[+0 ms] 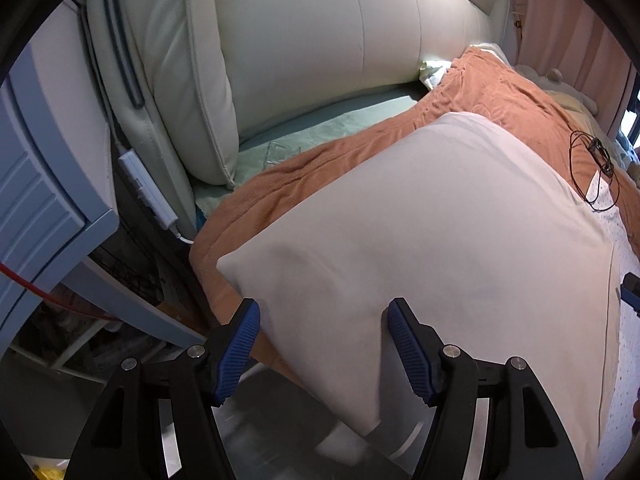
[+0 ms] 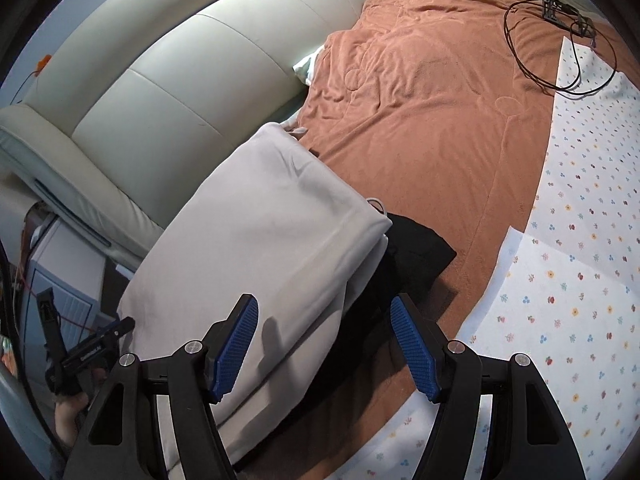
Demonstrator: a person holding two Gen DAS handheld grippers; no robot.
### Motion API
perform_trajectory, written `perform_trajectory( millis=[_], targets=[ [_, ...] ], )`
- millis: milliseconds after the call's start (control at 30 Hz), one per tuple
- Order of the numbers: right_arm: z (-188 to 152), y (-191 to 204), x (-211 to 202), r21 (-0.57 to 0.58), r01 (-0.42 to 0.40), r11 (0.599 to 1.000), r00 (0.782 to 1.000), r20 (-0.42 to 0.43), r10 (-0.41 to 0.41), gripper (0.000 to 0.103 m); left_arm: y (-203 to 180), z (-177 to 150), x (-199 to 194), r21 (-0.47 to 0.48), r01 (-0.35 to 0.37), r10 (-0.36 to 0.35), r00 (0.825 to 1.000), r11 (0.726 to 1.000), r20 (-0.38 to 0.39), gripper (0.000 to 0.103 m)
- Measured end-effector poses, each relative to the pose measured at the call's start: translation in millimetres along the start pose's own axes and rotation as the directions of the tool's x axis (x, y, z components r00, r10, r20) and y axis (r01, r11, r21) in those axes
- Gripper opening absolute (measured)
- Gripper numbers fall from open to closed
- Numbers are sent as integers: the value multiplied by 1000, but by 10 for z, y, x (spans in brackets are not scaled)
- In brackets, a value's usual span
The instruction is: Fold large clothes
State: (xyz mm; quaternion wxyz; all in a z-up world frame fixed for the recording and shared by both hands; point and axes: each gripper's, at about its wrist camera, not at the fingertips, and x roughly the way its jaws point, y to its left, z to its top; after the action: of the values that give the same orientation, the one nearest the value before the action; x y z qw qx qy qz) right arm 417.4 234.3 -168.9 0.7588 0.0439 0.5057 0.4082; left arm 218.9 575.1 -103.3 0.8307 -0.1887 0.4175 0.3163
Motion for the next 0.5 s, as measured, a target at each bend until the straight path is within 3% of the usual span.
perform_trajectory(
  millis=[133, 233, 300, 500],
  targets=[
    [-61, 13, -159, -3, 1, 1000, 1000, 0, -1, 87, -33, -85, -256, -4, -50, 50, 997, 999, 55, 67],
    [-113, 21, -280, -15, 2, 1000, 1000, -6, -2, 90, -81, -164, -471, -12, -31, 32, 995, 999, 95, 68],
    [-158, 29, -380, -32, 13, 999, 1000, -4, -13, 103, -146, -228, -609, -2, -19, 19, 992, 1000, 127, 68],
    [-256, -115, -714, -36, 95, 995, 995, 19, -95, 103, -311, -425, -877, -5, 55, -53, 979, 998, 198, 93]
  ],
)
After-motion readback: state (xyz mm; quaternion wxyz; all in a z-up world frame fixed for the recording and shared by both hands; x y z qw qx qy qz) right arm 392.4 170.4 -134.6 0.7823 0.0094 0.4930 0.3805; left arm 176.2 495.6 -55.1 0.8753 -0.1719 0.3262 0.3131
